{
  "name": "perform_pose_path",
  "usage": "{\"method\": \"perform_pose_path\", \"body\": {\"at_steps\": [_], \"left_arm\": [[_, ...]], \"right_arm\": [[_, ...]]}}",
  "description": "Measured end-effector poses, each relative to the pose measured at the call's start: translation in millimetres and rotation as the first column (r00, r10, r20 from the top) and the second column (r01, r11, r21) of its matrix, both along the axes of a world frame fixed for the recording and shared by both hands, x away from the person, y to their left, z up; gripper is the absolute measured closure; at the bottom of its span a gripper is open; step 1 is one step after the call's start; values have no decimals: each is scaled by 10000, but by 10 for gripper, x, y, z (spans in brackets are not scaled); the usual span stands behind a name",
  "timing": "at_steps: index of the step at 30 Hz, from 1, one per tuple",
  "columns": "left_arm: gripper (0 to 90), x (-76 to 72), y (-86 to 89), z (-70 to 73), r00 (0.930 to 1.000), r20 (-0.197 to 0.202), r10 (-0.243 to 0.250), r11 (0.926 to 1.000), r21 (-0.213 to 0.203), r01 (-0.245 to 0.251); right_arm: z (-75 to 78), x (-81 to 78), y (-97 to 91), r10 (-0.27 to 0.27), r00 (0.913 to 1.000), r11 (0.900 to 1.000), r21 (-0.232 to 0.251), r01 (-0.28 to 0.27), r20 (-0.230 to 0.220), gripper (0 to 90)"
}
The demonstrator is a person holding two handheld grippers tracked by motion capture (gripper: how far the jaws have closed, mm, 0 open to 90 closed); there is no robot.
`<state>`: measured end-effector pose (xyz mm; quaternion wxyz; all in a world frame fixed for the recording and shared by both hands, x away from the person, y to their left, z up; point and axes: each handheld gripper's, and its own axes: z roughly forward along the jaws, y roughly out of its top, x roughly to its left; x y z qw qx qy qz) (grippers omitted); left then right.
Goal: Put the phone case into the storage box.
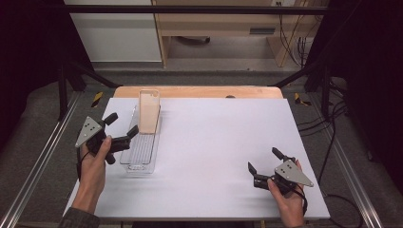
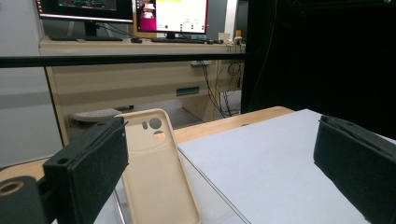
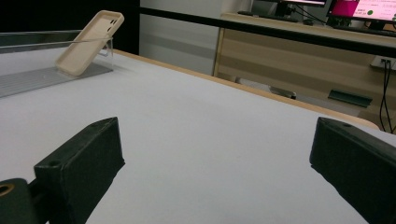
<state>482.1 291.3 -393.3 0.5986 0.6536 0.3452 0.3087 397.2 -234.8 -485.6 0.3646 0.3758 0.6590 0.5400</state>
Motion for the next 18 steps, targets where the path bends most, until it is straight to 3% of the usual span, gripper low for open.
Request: {"method": "perform_pose_path", "body": {"at_steps": [18], "left_arm": [[27, -233, 233, -108, 9997, 148, 210, 9993, -323, -205]], "right_arm": [[-3, 6, 3, 12, 10000, 10000, -16, -12, -9, 25]]}}
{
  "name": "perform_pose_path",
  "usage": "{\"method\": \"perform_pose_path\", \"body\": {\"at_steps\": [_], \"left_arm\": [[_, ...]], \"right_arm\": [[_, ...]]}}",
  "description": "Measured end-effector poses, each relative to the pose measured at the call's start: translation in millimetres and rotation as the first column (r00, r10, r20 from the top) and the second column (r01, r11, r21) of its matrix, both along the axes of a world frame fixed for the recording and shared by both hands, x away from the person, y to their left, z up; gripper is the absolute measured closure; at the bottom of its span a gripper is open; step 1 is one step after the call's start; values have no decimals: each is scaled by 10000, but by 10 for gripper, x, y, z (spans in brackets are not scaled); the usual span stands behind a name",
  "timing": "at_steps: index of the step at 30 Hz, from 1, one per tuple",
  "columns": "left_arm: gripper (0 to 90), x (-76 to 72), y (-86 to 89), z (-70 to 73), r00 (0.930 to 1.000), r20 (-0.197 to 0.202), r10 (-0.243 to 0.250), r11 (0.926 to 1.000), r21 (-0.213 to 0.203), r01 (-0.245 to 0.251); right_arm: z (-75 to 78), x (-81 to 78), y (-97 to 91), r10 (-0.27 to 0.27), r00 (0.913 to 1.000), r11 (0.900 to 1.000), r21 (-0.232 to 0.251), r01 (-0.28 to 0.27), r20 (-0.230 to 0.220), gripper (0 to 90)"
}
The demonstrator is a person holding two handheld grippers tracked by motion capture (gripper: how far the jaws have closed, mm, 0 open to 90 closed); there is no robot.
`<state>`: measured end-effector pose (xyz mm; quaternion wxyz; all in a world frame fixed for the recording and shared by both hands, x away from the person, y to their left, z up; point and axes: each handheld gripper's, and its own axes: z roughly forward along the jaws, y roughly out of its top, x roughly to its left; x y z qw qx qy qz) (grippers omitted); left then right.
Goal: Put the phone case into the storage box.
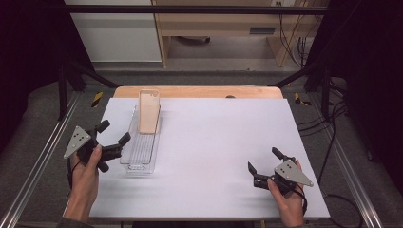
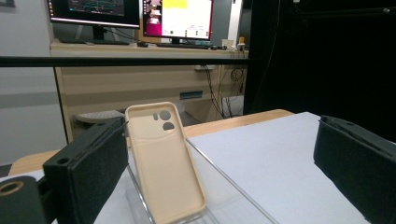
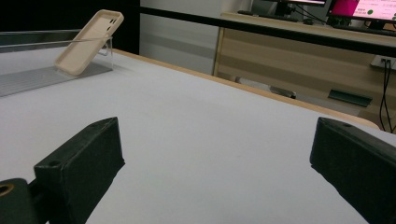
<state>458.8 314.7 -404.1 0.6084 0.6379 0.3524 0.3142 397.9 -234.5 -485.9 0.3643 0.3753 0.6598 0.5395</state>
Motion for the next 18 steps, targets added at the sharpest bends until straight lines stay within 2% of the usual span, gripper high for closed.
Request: {"method": "perform_pose_path", "body": {"at_steps": [18], "left_arm": [[27, -160, 176, -174, 9999, 74, 108, 9996, -246, -106]], "right_arm": [[-4, 8, -1, -33, 10000, 10000, 8, 33, -13, 24]]}}
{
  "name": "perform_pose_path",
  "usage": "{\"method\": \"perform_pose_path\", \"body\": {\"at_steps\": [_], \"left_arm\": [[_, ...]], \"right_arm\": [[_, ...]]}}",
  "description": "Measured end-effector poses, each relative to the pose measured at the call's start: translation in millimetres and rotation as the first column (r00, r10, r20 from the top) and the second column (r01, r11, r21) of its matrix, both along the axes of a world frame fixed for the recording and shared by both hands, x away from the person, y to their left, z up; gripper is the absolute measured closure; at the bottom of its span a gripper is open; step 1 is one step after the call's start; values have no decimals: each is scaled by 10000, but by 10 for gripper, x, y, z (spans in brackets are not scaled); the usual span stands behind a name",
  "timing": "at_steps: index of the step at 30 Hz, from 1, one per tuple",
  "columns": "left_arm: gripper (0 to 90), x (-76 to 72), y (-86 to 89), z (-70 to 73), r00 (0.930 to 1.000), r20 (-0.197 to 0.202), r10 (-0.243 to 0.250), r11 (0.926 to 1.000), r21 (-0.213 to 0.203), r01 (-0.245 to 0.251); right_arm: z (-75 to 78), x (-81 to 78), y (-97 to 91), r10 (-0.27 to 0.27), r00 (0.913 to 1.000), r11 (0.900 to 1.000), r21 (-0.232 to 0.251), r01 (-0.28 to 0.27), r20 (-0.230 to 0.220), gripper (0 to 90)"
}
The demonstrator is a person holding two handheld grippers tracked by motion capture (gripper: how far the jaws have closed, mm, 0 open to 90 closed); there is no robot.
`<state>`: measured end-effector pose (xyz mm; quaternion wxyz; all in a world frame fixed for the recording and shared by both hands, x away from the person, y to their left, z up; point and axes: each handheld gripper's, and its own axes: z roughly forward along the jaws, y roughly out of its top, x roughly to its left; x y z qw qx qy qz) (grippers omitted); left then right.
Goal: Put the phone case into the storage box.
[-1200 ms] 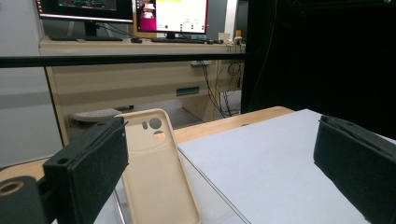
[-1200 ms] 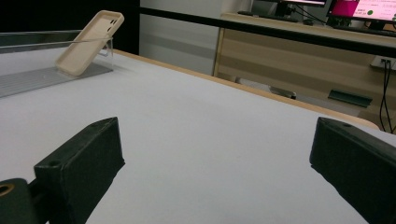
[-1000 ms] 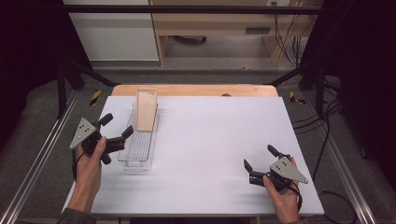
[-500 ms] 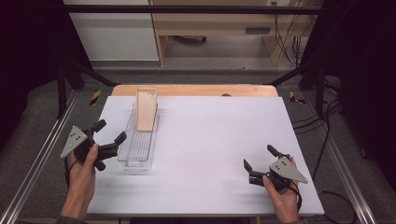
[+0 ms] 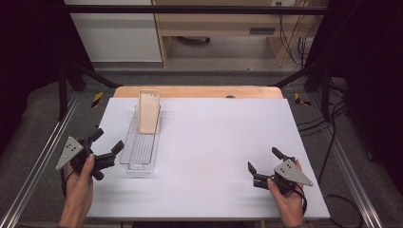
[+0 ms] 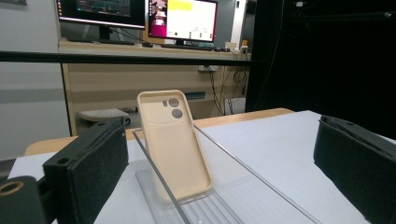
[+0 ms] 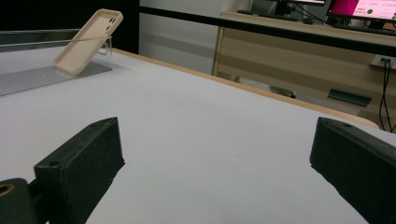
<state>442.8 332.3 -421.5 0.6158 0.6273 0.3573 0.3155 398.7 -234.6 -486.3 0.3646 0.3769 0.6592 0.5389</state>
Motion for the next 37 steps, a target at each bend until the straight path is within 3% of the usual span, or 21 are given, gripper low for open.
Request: {"method": "perform_pose_path", "body": {"at_steps": [23, 31, 37], "left_arm": [[27, -221, -21, -236, 9982, 264, -539, 9984, 176, 534], [27, -300, -46, -298, 9975, 435, -554, 9962, 692, 523], [28, -274, -69, -363, 9977, 491, -474, 9970, 629, 443]], "right_arm": [[-20, 25, 23, 38, 10000, 10000, -63, -38, -68, 26], [-20, 48, 0, 11, 10000, 9995, 306, -8, -92, 29], [-87, 190, 26, -340, 9974, 9993, 128, 349, -629, 47]]}}
